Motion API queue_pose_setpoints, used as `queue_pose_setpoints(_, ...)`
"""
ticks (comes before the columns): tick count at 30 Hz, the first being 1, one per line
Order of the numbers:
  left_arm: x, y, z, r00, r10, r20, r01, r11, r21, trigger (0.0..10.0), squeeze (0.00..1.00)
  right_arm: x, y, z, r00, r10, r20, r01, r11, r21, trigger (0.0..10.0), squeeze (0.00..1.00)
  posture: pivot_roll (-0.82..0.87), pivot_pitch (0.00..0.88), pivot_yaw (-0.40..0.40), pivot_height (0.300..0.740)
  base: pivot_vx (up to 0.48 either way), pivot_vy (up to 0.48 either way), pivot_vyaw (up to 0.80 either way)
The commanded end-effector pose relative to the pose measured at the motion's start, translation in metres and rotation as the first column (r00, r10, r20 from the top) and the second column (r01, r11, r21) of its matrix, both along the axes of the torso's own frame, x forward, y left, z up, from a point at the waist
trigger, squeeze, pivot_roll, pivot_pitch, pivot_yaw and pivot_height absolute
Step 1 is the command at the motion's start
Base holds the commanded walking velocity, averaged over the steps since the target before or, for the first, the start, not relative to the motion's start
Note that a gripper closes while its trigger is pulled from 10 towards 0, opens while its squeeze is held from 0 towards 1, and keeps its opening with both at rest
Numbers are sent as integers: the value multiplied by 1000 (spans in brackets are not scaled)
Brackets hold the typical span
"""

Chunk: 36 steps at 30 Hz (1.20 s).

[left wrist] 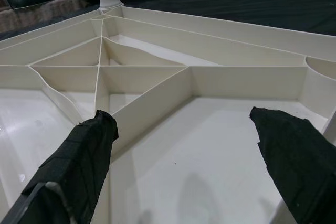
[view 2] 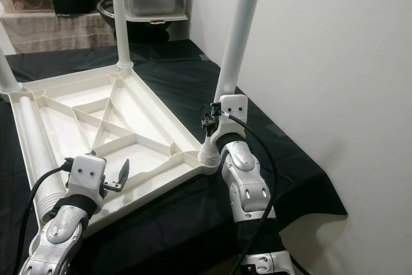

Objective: Building children table

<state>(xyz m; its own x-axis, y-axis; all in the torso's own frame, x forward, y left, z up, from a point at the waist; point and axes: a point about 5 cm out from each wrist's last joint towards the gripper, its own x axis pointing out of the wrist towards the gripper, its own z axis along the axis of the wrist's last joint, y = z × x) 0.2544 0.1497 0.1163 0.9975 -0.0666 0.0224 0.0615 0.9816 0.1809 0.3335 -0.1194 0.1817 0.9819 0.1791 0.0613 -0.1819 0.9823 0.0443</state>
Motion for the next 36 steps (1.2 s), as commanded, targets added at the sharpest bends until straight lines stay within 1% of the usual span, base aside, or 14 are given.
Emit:
queue_pose_setpoints(1, 0, -3, -4, 1000, -11, -12, 11, 1000, 11, 10000, 0, -3, 5, -18, 996, 23, -86, -24, 1000, 0, 10000, 0, 1, 0, -98, 740, 0, 0, 0)
queue_pose_setpoints(6, 0, -3, -4, 1000, -12, -11, 12, 1000, 10, 10000, 0, -5, 6, -15, 998, 19, -68, -19, 1000, -3, 10000, 0, 1, 0, -99, 740, 0, 0, 0)
queue_pose_setpoints(7, 0, -3, -4, 1000, -13, -11, 13, 1000, 9, 10000, 0, -5, 6, -13, 998, 15, -54, -15, 1000, -3, 10000, 275, -2, 0, -96, 740, 0, 0, 0)
queue_pose_setpoints(9, 1, -3, -4, 1000, -14, -11, 14, 1000, 9, 10000, 0, -5, 6, -11, 999, 11, -43, -11, 1000, -2, 10000, 275, -2, 0, -96, 740, 0, 0, 0)
queue_pose_setpoints(10, 1, -4, -4, 1000, -14, -11, 14, 1000, 9, 10000, 0, -6, 5, -8, 1000, 4, -26, -4, 1000, -2, 10000, 925, -2, 0, -96, 740, 0, 0, 0)
queue_pose_setpoints(11, 1, -4, -4, 1000, -14, -11, 14, 1000, 8, 10000, 0, -6, 4, -5, 1000, -5, -9, 5, 1000, 2, 10000, 1000, -2, 0, -96, 740, 0, 0, 0)
queue_pose_setpoints(13, 1, -4, -4, 1000, -14, -11, 14, 1000, 8, 10000, 0, -6, 4, -5, 1000, -5, -9, 5, 1000, 2, 10000, 1000, -2, 0, -96, 740, 0, 0, 0)
queue_pose_setpoints(16, 1, -4, -4, 1000, -15, -13, 15, 1000, 7, 10000, 0, -8, 3, 5, 999, -11, 40, 10, 1000, 22, 10000, 1000, -7, 0, -92, 740, 0, 0, 0)
queue_pose_setpoints(21, 2, -4, -5, 1000, -17, -14, 17, 1000, 6, 10000, 0, -9, 3, 15, 996, -11, 87, 7, 999, 38, 10000, 1000, -8, 0, -91, 740, 0, 0, 0)
queue_pose_setpoints(27, 2, -4, -5, 1000, -20, -15, 20, 1000, 6, 10000, 0, -9, 0, 17, 995, -12, 95, 9, 999, 31, 10000, 1000, -8, 0, -90, 740, 0, 0, 0)
queue_pose_setpoints(32, 2, -4, -4, 1000, -20, -14, 20, 1000, 7, 10000, 0, -6, -5, 13, 997, -29, 71, 29, 1000, 11, 10000, 1000, -8, 0, -90, 740, 0, 0, 0)
queue_pose_setpoints(33, 2, -4, -4, 1000, -20, -13, 20, 1000, 8, 10000, 0, -3, -8, 13, 998, -36, 59, 36, 999, 3, 10000, 545, -2, 0, -95, 740, 0, 0, 0)
queue_pose_setpoints(34, 3, -4, -4, 1000, -19, -12, 19, 1000, 8, 10000, 0, -1, -10, 13, 998, -37, 56, 37, 999, 0, 10000, 0, -2, 0, -95, 740, 0, 0, 0)
queue_pose_setpoints(36, 3, -4, -4, 1000, -19, -11, 19, 1000, 9, 10000, 0, 1, -12, 14, 998, -38, 56, 38, 999, -2, 10000, 0, 0, 0, -97, 740, 0, 0, 0)
